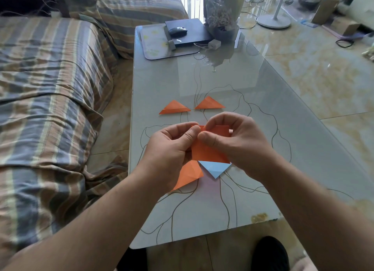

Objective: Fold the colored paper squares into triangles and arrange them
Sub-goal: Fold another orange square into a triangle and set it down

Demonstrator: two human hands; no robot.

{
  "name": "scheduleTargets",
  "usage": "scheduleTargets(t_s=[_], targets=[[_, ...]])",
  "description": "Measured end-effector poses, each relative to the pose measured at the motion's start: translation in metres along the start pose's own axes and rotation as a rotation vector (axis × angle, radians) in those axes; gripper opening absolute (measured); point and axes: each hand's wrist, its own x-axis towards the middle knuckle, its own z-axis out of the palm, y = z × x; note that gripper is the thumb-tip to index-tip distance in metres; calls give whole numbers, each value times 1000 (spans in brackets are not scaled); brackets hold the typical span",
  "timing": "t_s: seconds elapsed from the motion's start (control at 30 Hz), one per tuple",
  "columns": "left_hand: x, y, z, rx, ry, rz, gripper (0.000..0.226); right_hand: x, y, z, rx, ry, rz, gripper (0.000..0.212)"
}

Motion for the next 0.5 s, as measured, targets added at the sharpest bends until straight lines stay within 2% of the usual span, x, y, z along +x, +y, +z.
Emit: scheduleTargets(t_s=[0.1,0.17,0.33,0.5], targets=[[-1,0,2,-20,-4,-29,16,0,1,2,-142,30,-49,16],[-2,0,3,-52,-8,-64,13,0,2,2,-125,41,-49,12],[-4,1,4,-155,-52,-133,27,1,2,0,-87,66,-56,11],[-4,-1,3,-101,-51,-36,35,0,0,2,-54,97,8,15]])
